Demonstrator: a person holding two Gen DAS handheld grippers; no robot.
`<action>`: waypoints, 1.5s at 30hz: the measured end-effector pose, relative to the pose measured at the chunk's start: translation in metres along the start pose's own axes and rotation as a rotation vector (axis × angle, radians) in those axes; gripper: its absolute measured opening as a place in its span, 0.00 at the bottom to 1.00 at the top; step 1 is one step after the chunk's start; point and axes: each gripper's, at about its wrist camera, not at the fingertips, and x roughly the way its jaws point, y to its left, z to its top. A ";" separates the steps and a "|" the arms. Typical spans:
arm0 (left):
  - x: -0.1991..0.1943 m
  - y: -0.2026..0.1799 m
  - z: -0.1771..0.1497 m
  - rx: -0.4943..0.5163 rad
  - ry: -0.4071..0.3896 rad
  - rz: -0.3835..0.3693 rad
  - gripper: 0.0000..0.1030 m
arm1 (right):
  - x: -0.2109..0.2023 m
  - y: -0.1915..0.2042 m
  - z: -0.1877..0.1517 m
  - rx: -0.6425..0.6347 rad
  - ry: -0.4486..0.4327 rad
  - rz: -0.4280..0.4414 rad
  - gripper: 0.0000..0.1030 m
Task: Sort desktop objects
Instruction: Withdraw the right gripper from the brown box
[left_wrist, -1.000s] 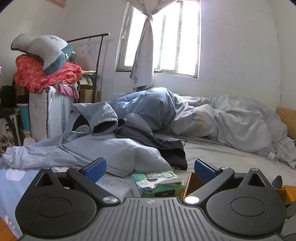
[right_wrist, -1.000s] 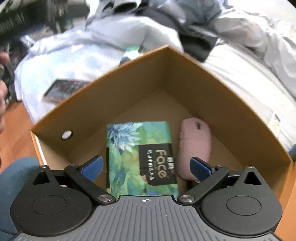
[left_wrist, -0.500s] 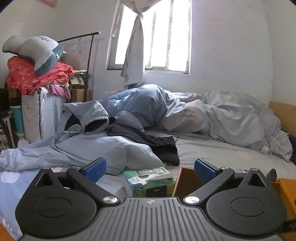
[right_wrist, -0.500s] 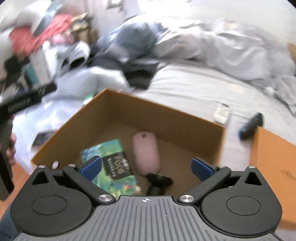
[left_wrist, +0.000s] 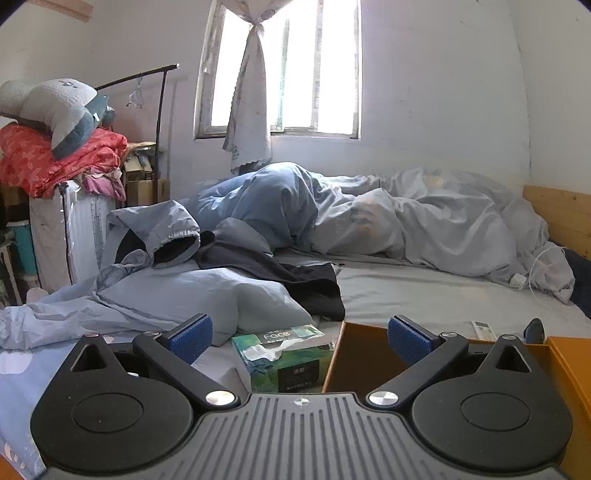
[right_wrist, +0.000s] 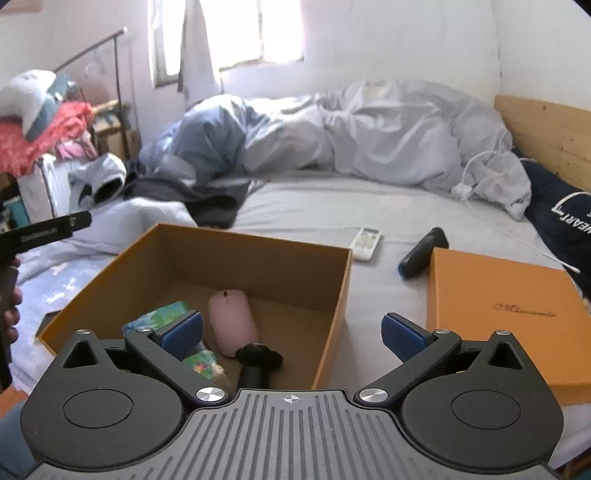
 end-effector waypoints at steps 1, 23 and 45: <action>0.000 -0.001 0.000 0.004 0.001 -0.002 1.00 | -0.002 -0.003 -0.004 0.002 -0.012 -0.001 1.00; -0.012 -0.035 -0.005 0.111 0.009 -0.042 1.00 | -0.003 -0.063 -0.063 0.200 -0.131 -0.006 1.00; -0.015 -0.050 -0.011 0.187 0.008 -0.059 1.00 | 0.004 -0.063 -0.068 0.195 -0.093 0.006 1.00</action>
